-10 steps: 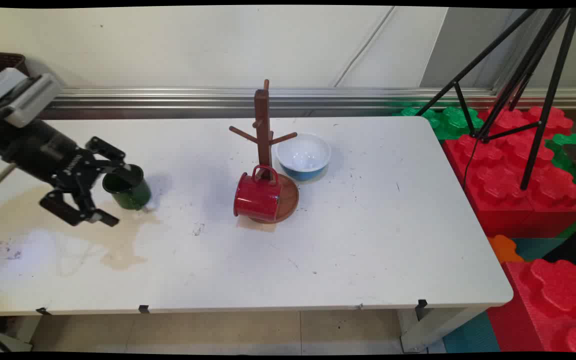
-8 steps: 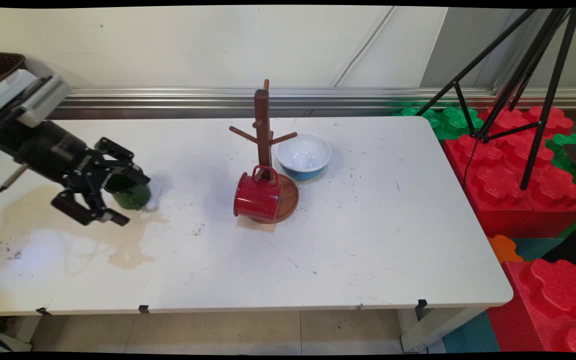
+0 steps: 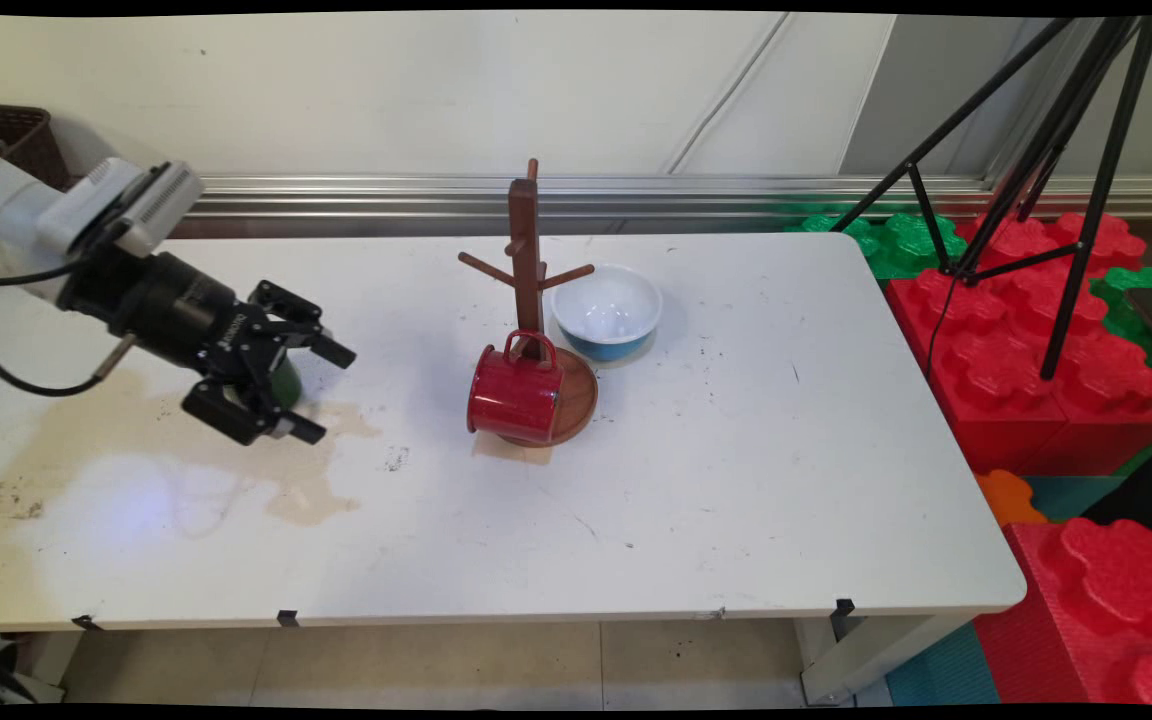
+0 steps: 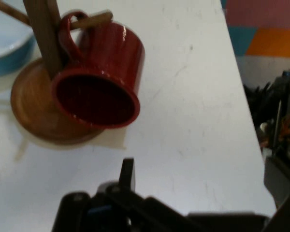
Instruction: Pick up the red mug from the rack
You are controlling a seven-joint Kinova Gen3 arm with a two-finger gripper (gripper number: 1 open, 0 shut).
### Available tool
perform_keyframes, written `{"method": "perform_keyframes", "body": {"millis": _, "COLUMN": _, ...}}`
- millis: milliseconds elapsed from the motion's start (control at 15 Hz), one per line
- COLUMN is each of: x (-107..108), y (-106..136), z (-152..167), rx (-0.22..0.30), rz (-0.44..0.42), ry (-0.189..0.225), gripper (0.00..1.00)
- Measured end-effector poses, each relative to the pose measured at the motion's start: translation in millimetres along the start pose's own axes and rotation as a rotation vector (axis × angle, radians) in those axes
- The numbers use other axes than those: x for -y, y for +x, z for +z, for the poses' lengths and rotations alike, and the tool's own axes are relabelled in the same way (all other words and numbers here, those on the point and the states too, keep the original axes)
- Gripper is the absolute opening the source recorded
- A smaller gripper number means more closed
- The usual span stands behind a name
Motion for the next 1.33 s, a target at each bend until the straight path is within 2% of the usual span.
{"method": "perform_keyframes", "body": {"millis": 200, "x": 6.4, "y": -7.9, "z": 11.1, "rx": -0.044, "rz": -0.01, "ry": 0.011, "gripper": 1.0}}
{"method": "perform_keyframes", "body": {"millis": 867, "x": 11.6, "y": -33.1, "z": 35.8, "rx": -0.117, "rz": -0.04, "ry": 0.027, "gripper": 1.0}}
{"method": "perform_keyframes", "body": {"millis": 1333, "x": 14.0, "y": -40.8, "z": 60.3, "rx": -0.155, "rz": -0.06, "ry": 0.033, "gripper": 1.0}}
